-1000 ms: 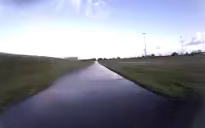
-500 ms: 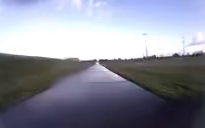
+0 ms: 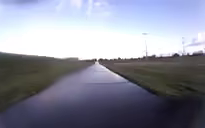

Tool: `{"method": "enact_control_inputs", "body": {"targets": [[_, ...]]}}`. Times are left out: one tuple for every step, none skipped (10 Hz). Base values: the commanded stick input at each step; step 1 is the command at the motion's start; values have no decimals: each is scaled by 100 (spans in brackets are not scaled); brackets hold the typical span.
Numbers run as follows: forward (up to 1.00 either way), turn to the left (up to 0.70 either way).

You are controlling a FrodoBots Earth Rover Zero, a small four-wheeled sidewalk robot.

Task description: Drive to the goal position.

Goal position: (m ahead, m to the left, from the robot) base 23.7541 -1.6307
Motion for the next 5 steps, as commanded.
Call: {"method": "enact_control_inputs", "body": {"targets": [[45, 0], [45, 0], [45, 0], [45, 0], [45, 0]]}}
